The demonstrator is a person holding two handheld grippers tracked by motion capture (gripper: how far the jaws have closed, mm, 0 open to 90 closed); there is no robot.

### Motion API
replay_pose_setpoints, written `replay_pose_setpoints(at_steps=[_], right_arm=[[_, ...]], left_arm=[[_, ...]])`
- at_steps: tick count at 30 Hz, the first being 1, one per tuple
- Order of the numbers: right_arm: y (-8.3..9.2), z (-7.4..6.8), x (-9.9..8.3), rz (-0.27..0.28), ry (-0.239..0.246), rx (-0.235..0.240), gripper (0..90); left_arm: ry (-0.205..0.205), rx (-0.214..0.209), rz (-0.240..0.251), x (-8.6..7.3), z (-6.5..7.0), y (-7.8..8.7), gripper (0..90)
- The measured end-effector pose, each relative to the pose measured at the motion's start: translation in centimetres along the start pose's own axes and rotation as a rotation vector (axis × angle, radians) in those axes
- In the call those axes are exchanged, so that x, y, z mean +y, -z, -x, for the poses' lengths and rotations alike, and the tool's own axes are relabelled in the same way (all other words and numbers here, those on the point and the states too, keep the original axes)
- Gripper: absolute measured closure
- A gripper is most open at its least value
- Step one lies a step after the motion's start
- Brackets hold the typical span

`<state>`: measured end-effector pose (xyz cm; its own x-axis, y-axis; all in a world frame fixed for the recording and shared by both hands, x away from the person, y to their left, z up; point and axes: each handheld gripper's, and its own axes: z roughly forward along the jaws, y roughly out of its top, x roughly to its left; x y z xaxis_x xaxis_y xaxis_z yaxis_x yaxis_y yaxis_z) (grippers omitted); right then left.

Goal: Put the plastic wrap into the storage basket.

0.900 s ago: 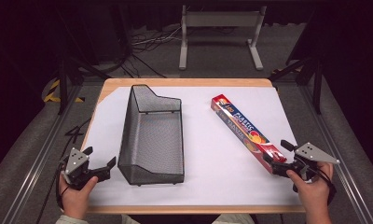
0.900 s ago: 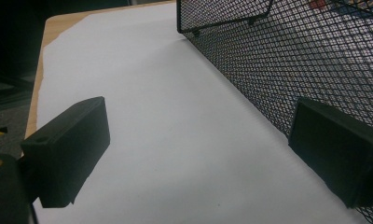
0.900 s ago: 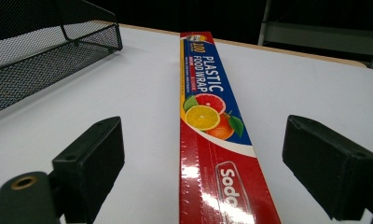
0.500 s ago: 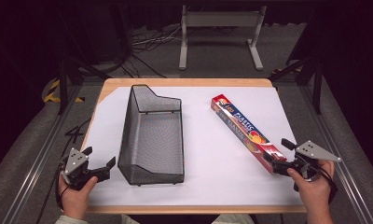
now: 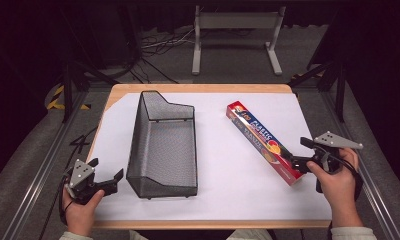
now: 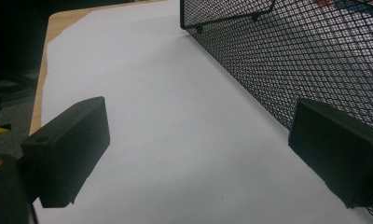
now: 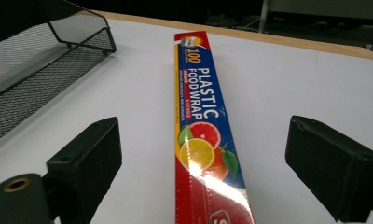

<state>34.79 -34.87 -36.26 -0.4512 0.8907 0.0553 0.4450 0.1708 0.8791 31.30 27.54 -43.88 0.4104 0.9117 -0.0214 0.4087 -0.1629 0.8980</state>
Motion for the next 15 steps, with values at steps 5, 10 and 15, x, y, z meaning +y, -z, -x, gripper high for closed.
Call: replay_pose_setpoints(at_steps=[5,10,15], right_arm=[[-1.0,1.0,0.9,-0.031,-0.019,-0.016,11.4],[-1.6,1.2,2.2,-0.05,-0.01,-0.017,11.4],[-2.5,1.3,3.1,-0.098,-0.018,-0.014,11.1]], left_arm=[[-0.005,-0.005,0.001,0.0,0.0,-0.1,6.3],[-0.008,-0.008,-0.005,0.1,0.1,-0.2,6.2],[-0.008,-0.009,-0.014,0.0,0.1,-0.3,6.2]])
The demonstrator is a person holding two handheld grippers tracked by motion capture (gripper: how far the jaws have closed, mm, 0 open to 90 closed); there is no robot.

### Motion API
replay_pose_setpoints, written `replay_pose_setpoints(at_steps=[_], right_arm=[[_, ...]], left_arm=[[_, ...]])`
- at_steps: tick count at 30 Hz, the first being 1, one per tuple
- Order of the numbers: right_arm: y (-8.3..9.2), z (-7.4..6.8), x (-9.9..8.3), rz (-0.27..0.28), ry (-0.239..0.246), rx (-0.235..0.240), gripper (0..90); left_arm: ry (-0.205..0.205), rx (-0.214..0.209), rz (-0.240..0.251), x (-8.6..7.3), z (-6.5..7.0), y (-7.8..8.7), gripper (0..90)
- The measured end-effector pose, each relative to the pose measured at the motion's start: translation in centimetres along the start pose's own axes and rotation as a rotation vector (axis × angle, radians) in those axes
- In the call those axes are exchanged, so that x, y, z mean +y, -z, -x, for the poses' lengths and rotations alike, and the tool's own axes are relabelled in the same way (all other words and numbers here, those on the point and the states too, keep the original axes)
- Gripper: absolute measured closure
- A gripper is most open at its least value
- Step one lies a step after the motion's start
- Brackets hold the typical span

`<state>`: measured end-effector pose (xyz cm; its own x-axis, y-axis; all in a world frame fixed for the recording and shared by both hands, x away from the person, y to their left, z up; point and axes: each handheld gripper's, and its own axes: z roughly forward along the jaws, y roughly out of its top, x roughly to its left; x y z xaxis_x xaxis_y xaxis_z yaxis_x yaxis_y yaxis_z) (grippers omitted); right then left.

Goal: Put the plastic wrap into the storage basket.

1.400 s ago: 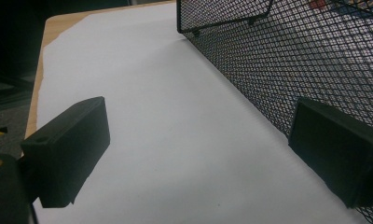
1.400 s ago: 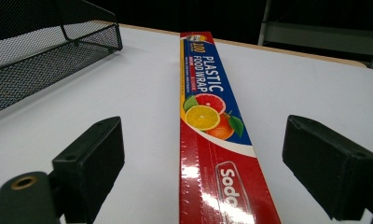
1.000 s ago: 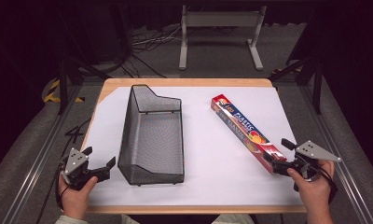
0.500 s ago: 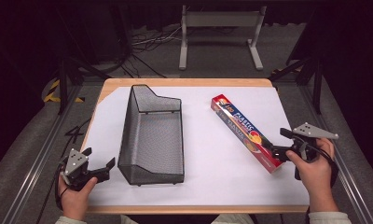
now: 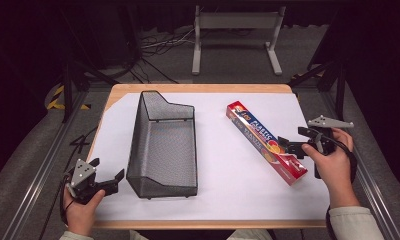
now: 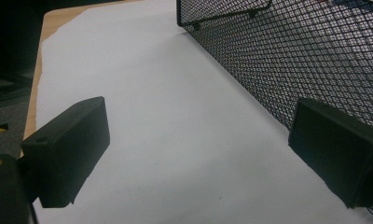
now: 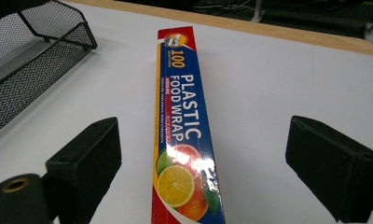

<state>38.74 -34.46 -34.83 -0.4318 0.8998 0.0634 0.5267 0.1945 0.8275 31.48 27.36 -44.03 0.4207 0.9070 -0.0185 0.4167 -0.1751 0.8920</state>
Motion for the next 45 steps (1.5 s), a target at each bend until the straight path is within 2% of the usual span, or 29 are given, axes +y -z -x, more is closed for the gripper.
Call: replay_pose_setpoints(at_steps=[8,9,13,22,39,45], right_arm=[[-2.5,-0.3,1.5,-0.105,0.009,0.008,10.4],[-2.5,-0.3,1.5,-0.105,0.009,0.008,10.4],[-3.8,-0.5,2.1,-0.188,0.029,0.002,10.4],[-6.2,-0.8,2.5,-0.289,0.037,0.005,10.3],[-9.5,-0.6,0.9,-0.371,0.057,0.0,10.7],[-10.4,-0.8,0.2,-0.42,0.085,-0.012,14.5]], left_arm=[[0.007,0.0,-0.004,0.0,-0.1,-0.2,6.1],[0.007,-0.001,-0.007,0.0,-0.1,-0.2,6.1],[0.007,-0.001,-0.007,0.0,-0.1,-0.4,6.1],[0.005,0.001,-0.008,0.0,-0.1,-0.4,6.1],[0.005,0.002,-0.013,-0.1,-0.1,-0.5,6.1],[-0.002,0.003,-0.014,0.0,-0.1,-0.5,6.1]])
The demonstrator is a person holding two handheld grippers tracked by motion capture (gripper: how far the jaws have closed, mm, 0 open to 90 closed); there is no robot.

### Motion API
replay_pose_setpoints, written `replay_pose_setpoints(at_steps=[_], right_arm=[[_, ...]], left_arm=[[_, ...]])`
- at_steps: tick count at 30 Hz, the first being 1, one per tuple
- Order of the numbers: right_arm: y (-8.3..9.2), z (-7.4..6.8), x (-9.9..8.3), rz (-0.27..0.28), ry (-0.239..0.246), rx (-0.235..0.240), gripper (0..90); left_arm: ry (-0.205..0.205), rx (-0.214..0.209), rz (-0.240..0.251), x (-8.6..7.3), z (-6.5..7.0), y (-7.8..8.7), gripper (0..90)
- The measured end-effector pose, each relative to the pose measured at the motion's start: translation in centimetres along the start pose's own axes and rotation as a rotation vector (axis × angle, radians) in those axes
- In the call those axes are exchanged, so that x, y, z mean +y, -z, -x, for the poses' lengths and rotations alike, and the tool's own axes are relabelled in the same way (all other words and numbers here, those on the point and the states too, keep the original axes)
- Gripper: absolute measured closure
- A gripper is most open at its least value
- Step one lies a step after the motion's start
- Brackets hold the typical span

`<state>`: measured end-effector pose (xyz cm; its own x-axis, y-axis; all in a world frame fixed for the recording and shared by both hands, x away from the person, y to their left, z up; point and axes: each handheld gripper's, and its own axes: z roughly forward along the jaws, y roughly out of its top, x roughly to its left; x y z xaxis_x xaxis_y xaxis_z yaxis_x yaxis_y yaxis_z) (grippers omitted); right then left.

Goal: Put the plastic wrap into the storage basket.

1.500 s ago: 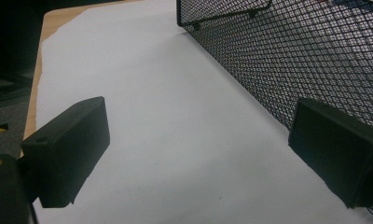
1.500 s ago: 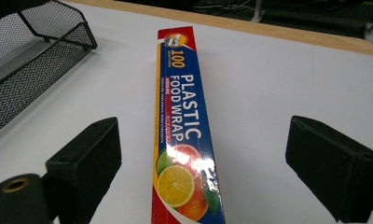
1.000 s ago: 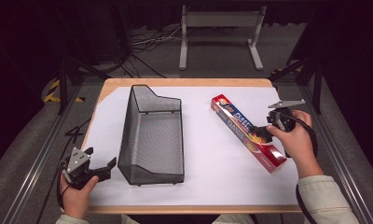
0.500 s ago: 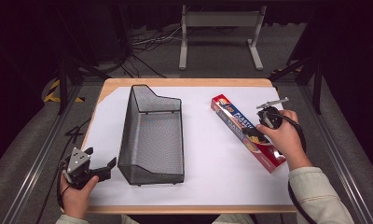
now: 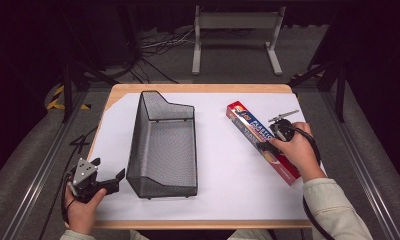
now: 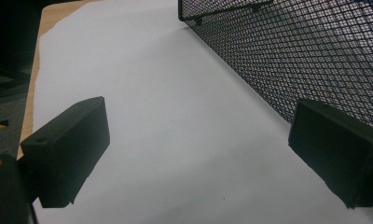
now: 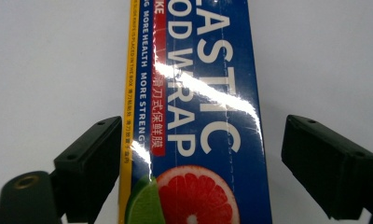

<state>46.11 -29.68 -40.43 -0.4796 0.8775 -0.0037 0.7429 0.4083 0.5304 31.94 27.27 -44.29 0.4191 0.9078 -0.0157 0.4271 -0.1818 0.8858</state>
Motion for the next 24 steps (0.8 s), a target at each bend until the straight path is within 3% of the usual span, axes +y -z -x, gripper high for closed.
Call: replay_pose_setpoints(at_steps=[5,8,10,24], right_arm=[[-0.2,-0.2,0.2,-0.018,0.019,-0.014,17.2],[-0.4,-0.3,0.2,-0.04,0.028,-0.019,28.7],[-0.4,-0.4,0.2,-0.059,0.023,0.01,38.7],[0.4,-1.4,0.4,-0.059,0.028,-0.023,40.0]], left_arm=[[0.001,0.0,-0.003,0.0,0.0,0.0,6.1],[-0.003,-0.001,-0.003,0.0,0.0,0.0,6.1],[0.0,0.0,0.0,0.0,0.0,0.0,6.1],[0.01,0.006,0.002,0.0,-0.1,0.1,6.1]])
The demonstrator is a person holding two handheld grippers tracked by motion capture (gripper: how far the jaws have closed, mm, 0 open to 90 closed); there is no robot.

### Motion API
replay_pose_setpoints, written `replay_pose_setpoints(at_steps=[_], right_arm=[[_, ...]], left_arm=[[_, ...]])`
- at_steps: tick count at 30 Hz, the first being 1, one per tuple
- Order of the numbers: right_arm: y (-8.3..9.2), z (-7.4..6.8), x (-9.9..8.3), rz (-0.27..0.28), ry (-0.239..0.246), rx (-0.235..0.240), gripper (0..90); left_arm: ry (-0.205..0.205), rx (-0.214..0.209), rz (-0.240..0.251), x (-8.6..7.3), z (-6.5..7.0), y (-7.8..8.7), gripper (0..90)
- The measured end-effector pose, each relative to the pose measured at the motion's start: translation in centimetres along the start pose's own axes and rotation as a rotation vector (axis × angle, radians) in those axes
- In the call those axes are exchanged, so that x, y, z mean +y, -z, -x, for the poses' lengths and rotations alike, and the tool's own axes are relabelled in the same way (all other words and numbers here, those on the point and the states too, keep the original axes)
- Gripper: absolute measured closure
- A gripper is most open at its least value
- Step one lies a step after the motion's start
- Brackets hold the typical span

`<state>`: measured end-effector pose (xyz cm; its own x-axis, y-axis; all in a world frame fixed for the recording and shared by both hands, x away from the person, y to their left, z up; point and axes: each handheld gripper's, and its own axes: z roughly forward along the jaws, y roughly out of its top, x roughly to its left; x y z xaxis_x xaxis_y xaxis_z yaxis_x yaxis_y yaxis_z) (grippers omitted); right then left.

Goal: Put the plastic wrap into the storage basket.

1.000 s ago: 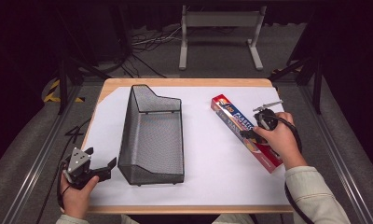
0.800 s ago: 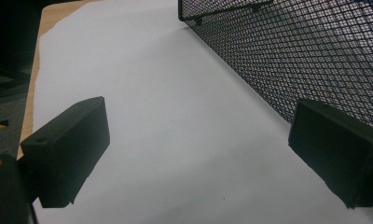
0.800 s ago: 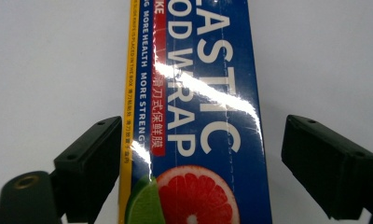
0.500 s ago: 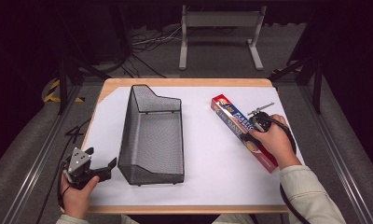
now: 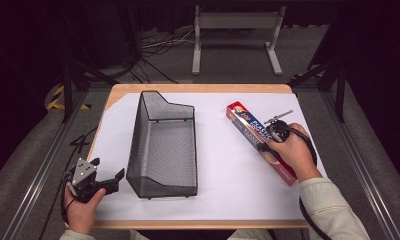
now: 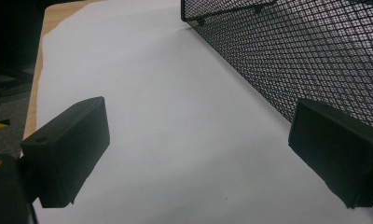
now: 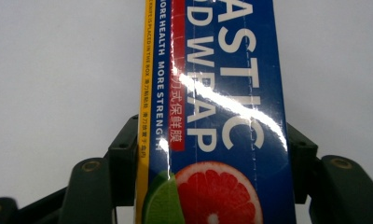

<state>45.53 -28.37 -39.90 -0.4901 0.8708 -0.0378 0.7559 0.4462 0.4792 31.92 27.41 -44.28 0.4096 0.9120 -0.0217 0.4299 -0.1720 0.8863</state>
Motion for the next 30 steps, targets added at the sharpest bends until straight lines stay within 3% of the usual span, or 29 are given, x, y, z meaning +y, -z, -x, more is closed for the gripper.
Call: replay_pose_setpoints(at_steps=[15,30], right_arm=[[3.7,-1.8,0.9,0.022,-0.012,0.012,39.8],[7.4,-3.4,1.6,0.06,-0.055,0.024,39.8]], left_arm=[[-0.004,-0.004,0.002,0.0,0.0,0.0,6.2],[-0.002,-0.005,0.001,0.0,0.0,0.0,6.1]])
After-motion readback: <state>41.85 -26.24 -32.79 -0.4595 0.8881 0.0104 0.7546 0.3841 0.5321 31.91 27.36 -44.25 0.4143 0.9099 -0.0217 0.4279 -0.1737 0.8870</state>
